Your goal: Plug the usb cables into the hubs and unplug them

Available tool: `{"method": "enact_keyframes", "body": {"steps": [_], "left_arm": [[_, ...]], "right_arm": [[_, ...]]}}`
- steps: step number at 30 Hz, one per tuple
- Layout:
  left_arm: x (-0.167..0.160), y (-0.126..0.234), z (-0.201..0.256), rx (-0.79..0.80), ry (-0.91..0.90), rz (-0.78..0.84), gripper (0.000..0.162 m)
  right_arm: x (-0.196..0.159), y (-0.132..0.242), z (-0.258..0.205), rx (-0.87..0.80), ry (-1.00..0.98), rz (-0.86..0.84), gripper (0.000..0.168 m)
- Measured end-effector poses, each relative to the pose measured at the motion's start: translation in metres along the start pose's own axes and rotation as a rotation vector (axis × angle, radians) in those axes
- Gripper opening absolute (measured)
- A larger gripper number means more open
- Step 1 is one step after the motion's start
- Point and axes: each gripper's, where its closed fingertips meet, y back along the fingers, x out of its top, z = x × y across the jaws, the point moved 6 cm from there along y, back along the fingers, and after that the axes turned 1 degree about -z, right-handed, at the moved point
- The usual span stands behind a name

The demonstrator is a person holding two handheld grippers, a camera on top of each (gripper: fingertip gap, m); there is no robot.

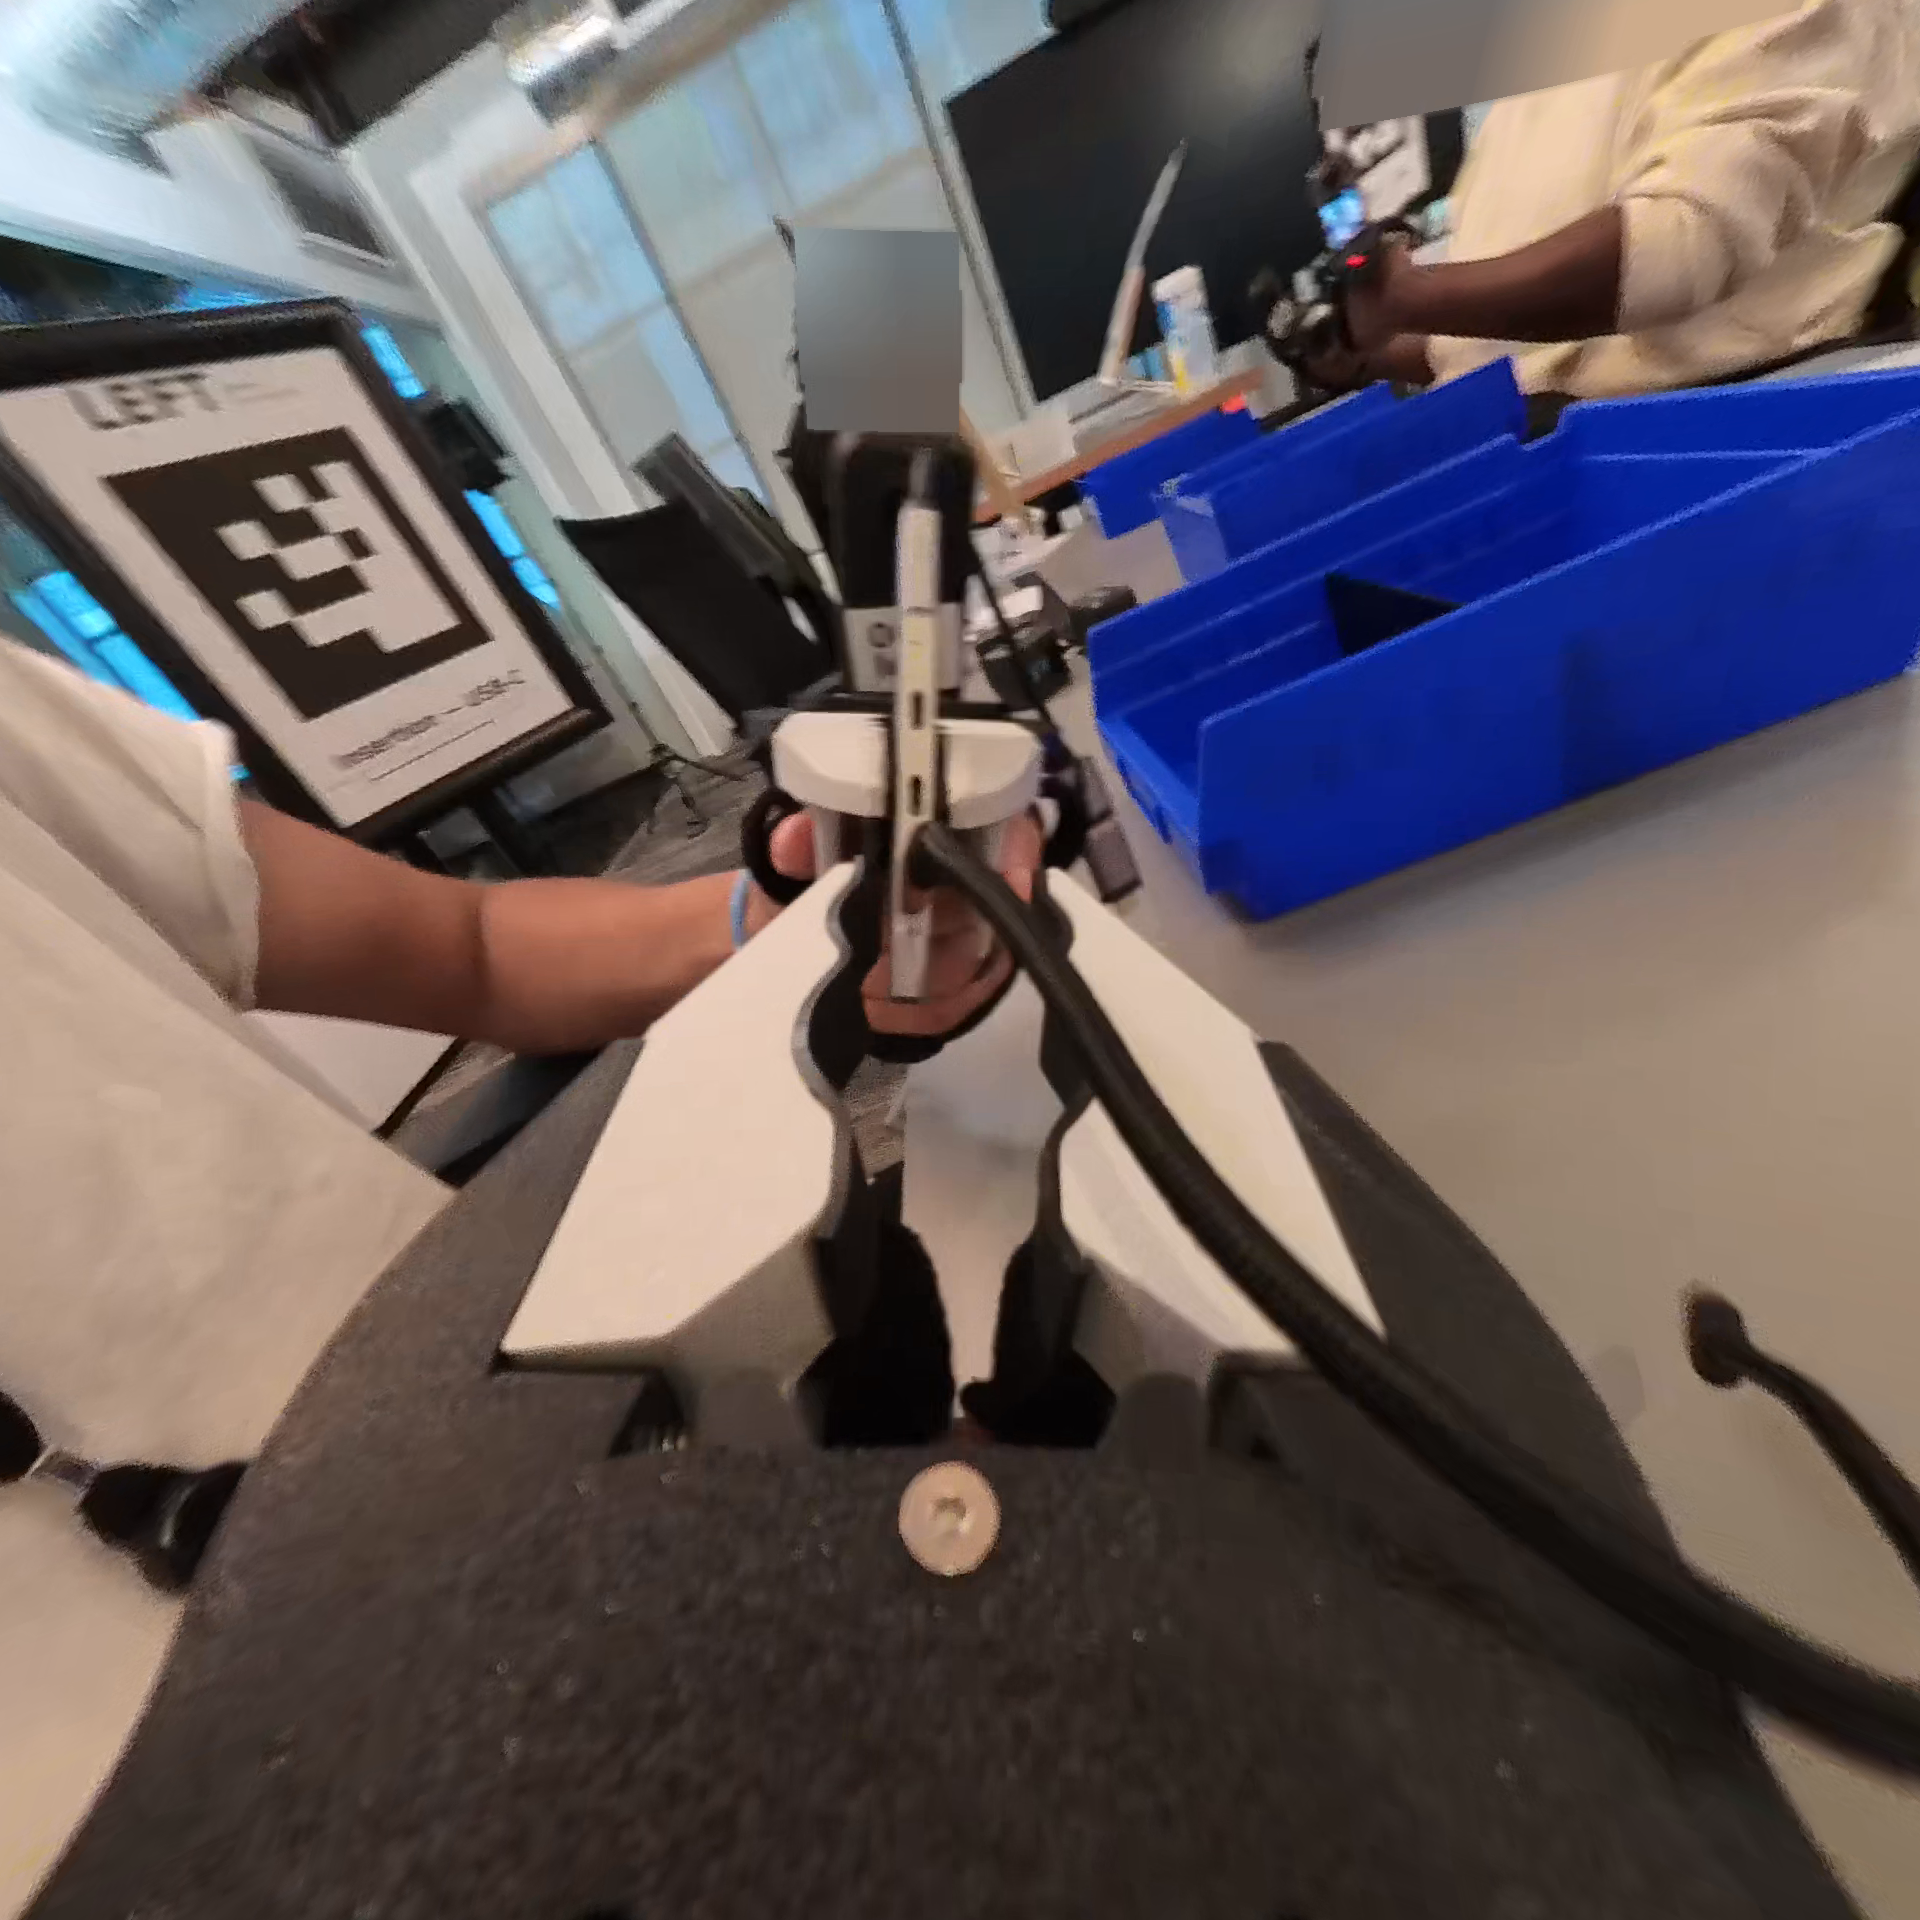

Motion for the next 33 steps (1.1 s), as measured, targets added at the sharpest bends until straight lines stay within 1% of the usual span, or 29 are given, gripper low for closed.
{"method": "enact_keyframes", "body": {"steps": [2,3,4,6,8,9,10,12,14,16,22,27,33], "left_arm": [[-0.002,-0.001,-0.002,-0.004,0.027,0.003,0.009],[-0.004,-0.002,-0.002,-0.008,0.029,-0.009,0.009],[-0.006,-0.004,-0.001,-0.016,0.028,-0.02,0.009],[-0.007,-0.005,0.0,0.003,0.006,-0.031,0.009],[-0.008,-0.007,0.001,0.027,-0.028,-0.04,0.01],[-0.01,-0.008,0.002,0.033,-0.038,-0.057,0.012],[-0.013,-0.009,0.001,0.039,-0.047,-0.089,0.017],[-0.02,-0.013,0.0,0.058,-0.067,-0.136,0.02],[-0.022,-0.014,-0.001,0.067,-0.08,-0.132,0.012],[-0.022,-0.016,-0.002,0.065,-0.063,-0.139,0.01],[-0.015,-0.02,0.003,0.032,-0.025,-0.021,0.009],[-0.011,-0.02,0.007,0.01,-0.038,-0.002,0.01],[-0.007,-0.018,0.008,0.014,-0.031,0.039,0.01]], "right_arm": [[-0.002,-0.002,-0.004,0.031,0.006,-0.027,0.015],[-0.001,-0.001,-0.005,0.029,0.019,-0.006,0.007],[-0.003,0.0,-0.006,0.039,0.04,-0.01,0.005],[-0.003,0.002,-0.005,0.035,0.046,-0.024,0.005],[-0.003,0.004,-0.005,0.043,0.03,-0.001,0.005],[-0.003,0.003,-0.004,0.044,0.009,0.016,0.005],[-0.004,0.003,-0.002,0.042,-0.019,0.034,0.005],[-0.005,0.004,0.0,0.057,-0.061,0.066,0.004],[-0.005,0.005,0.0,0.069,-0.07,0.063,0.004],[-0.005,0.006,0.001,0.051,-0.054,0.059,0.004],[0.006,0.009,-0.003,0.084,-0.083,0.15,0.003],[0.011,0.007,-0.007,0.074,-0.066,0.158,0.003],[0.015,0.003,-0.007,0.071,-0.099,0.214,0.002]]}}
